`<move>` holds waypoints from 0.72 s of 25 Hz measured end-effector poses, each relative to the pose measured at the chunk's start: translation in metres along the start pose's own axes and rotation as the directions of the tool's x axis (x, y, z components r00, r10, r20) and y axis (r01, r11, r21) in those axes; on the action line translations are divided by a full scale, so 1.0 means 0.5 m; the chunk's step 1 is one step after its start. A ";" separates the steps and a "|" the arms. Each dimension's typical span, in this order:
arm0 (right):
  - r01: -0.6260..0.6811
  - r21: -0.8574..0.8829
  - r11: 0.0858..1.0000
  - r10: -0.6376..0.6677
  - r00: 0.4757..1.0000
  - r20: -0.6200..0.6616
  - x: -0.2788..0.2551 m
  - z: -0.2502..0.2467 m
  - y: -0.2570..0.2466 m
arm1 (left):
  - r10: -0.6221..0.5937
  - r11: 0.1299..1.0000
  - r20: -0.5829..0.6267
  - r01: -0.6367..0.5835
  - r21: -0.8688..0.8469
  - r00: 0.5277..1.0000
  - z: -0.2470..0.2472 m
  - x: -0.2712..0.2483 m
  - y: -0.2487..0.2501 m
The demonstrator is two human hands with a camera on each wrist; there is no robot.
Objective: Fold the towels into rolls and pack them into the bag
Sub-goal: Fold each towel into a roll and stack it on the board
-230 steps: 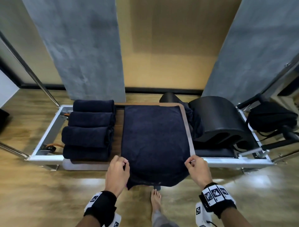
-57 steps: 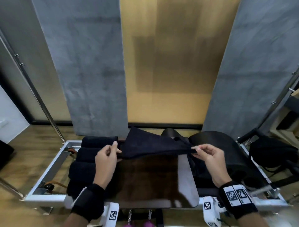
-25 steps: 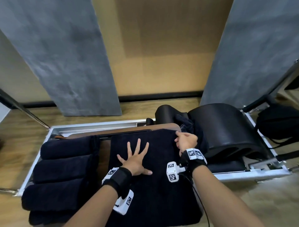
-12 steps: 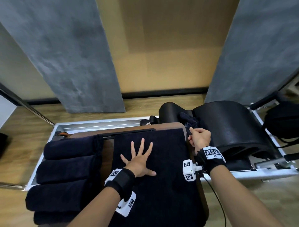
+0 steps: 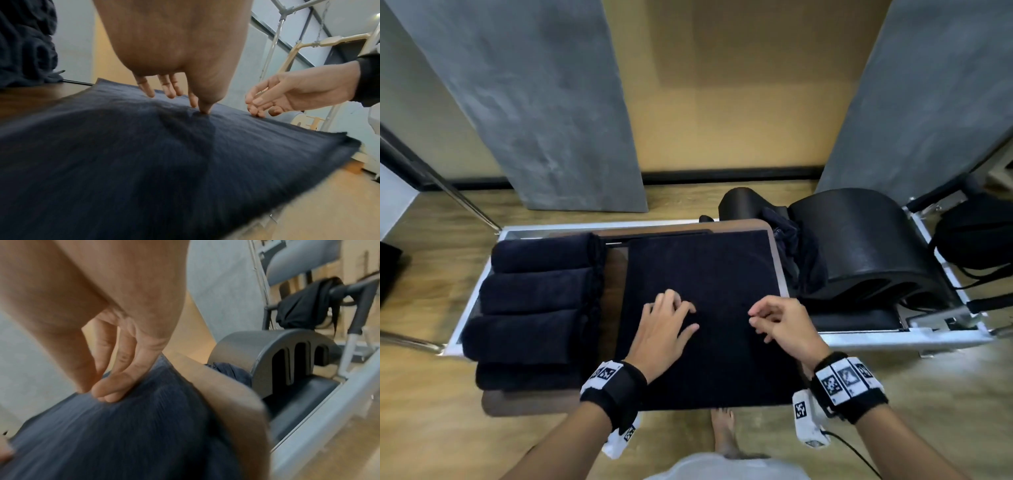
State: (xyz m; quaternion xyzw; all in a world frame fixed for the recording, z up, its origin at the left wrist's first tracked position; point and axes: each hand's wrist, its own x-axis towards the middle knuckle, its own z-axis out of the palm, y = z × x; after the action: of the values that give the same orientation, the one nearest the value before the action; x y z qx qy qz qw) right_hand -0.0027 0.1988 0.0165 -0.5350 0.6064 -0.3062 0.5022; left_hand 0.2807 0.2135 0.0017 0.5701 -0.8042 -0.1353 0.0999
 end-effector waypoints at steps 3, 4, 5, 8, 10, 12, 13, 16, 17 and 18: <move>0.185 -0.270 0.945 -0.164 0.981 0.100 -0.105 0.019 0.031 | 0.081 0.996 -0.009 -0.082 -0.029 0.997 0.014 -0.103 0.001; 0.252 -0.349 0.903 -0.220 0.967 0.127 -0.138 0.025 0.042 | 0.075 0.996 0.002 -0.075 -0.038 0.997 0.019 -0.139 0.002; 0.308 -0.413 0.857 -0.268 0.951 0.153 -0.167 0.031 0.054 | 0.064 0.997 0.003 -0.064 -0.039 0.998 0.023 -0.171 0.002; 0.385 -0.568 0.727 -0.298 0.923 0.244 -0.238 0.053 0.097 | 0.057 0.998 0.070 -0.059 0.016 0.996 0.030 -0.249 0.001; 0.394 -0.659 0.641 -0.320 0.917 0.238 -0.272 0.068 0.118 | 0.079 0.993 0.146 -0.090 0.072 0.986 0.020 -0.281 -0.006; 0.401 -0.679 0.615 -0.393 0.902 0.177 -0.292 0.072 0.134 | 0.099 0.992 0.165 -0.110 0.055 0.981 0.008 -0.294 -0.015; 0.413 -0.667 0.621 -0.434 0.889 0.146 -0.298 0.069 0.139 | 0.111 0.993 0.147 -0.114 0.017 0.983 0.000 -0.297 -0.018; 0.421 -0.603 0.678 -0.468 0.879 0.087 -0.305 0.059 0.133 | 0.105 0.982 0.034 -0.098 -0.159 0.994 -0.023 -0.306 -0.025; 0.399 -0.567 0.720 -0.448 0.892 0.059 -0.304 0.054 0.126 | 0.067 0.974 0.003 -0.065 -0.217 0.998 -0.028 -0.308 -0.027; 0.366 -0.527 0.767 -0.416 0.909 0.026 -0.302 0.048 0.113 | 0.009 0.963 -0.016 -0.013 -0.268 1.000 -0.036 -0.309 -0.029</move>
State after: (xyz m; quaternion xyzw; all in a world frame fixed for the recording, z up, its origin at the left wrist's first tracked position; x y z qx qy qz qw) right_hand -0.0111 0.3610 0.0001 -0.7502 0.5638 -0.2530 0.2351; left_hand 0.3501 0.3531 0.0128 0.5478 -0.7808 -0.2384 0.1826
